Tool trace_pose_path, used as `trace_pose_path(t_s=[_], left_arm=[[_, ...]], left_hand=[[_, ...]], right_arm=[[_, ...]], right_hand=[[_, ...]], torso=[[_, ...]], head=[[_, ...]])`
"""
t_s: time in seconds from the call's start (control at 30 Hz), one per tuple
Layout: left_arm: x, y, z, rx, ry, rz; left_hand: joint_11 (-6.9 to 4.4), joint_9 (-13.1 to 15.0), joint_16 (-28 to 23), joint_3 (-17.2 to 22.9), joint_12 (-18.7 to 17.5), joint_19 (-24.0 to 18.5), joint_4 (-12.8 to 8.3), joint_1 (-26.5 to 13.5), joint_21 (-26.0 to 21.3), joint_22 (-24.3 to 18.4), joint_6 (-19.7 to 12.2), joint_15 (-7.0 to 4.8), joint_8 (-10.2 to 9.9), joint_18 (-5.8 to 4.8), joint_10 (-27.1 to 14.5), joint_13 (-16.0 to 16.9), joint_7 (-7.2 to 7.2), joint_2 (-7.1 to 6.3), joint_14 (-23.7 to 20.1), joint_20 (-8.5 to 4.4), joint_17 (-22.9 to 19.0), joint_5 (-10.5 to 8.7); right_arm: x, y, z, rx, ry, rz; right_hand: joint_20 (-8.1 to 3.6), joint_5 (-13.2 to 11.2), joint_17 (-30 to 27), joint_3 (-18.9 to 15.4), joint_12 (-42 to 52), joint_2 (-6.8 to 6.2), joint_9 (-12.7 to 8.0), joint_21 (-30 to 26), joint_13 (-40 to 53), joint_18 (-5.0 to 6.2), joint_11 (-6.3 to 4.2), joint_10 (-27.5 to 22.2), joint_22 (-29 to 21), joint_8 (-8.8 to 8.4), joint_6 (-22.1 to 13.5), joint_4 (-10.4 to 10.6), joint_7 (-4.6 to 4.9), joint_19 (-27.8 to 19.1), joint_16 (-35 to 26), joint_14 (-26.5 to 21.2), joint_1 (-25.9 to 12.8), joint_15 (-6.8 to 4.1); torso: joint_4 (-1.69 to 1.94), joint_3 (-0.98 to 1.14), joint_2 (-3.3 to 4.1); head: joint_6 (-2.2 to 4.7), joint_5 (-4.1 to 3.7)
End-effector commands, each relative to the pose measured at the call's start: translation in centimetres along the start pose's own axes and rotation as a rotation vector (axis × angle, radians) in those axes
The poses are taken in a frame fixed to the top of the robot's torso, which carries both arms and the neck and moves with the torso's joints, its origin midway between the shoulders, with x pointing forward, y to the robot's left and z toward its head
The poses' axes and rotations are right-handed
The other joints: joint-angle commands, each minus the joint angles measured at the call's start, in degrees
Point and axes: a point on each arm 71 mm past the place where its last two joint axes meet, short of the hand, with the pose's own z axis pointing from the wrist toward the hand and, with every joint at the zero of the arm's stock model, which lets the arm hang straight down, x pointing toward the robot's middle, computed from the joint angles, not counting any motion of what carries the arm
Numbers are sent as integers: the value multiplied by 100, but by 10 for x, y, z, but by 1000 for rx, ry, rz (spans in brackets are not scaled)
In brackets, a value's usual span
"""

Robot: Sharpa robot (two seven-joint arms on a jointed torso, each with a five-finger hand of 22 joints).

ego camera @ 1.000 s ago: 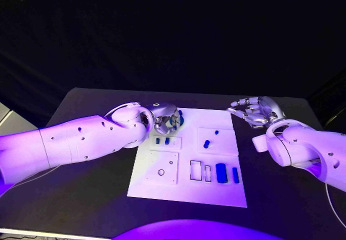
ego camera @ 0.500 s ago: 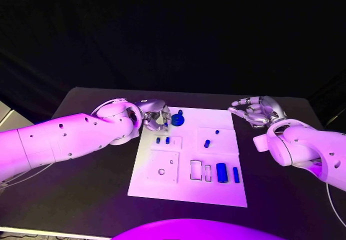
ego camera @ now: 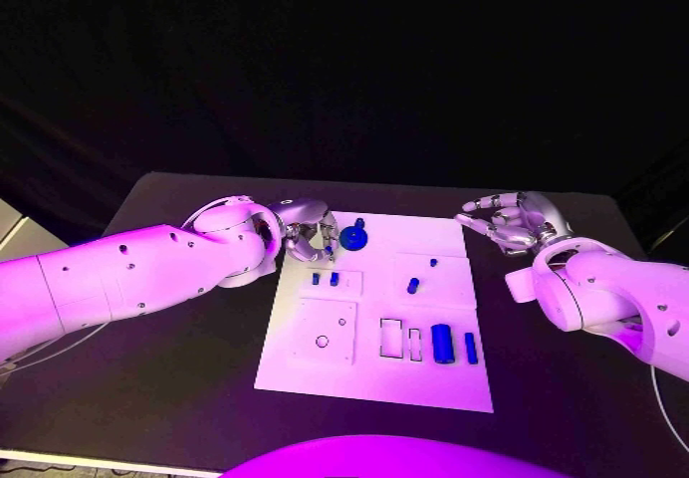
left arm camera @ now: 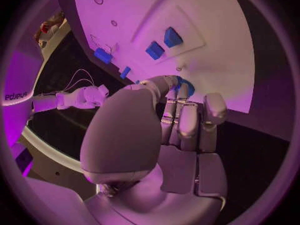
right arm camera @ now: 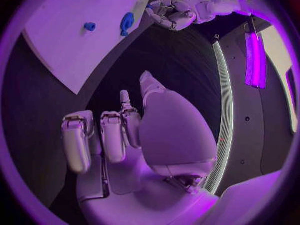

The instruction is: Assemble the parts on the task board

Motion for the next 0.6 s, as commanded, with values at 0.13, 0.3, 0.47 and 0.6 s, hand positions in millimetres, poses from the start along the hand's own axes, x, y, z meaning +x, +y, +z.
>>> trace_pose_path(t_s=[0.13,0.3,0.47,0.6], left_arm=[[3,1,4,0,19,3],[5,1,6,-3,35,6],[7,0,7,-6,51,8],[8,1,7,-8,58,9]], left_hand=[[-136,8,-14,2,-21,-59,-31,-78,-23,-9,39,16,-27,-50,180,-6,1,-11,1,5,-5,10],[-135,8,-14,2,-29,-59,-30,-88,-23,-8,39,18,-32,-51,183,-6,3,-11,0,6,-5,7],[-135,9,-15,1,-38,-66,-31,-98,-29,-13,41,20,-36,-50,186,-6,3,-13,-2,8,-7,3],[-136,9,-15,1,-40,-74,-31,-99,-34,-20,41,21,-37,-48,186,-6,3,-12,-2,8,-7,3]], right_arm=[[2,2,0,-17,18,-3],[3,2,0,-18,18,-3],[3,2,0,-18,18,-3],[3,2,0,-18,18,-3]], right_hand=[[-26,23,793,-25,1,42,6,12,841,-79,-2,-43,1497,21,-41,10,9,593,-34,411,-9,-4],[-26,23,793,-25,1,42,6,12,841,-79,-2,-43,1497,21,-41,10,9,593,-34,411,-9,-4],[-26,23,793,-25,1,42,6,12,841,-79,-2,-43,1497,21,-41,10,9,593,-34,411,-9,-4],[-26,23,793,-25,1,42,6,12,841,-79,-2,-43,1497,21,-41,10,9,593,-34,411,-9,-4]], torso=[[-6,9,-2],[-6,7,-1],[-2,5,-4],[-1,4,-3]], head=[[-13,-6],[-19,-4],[-22,-1],[-23,0]])
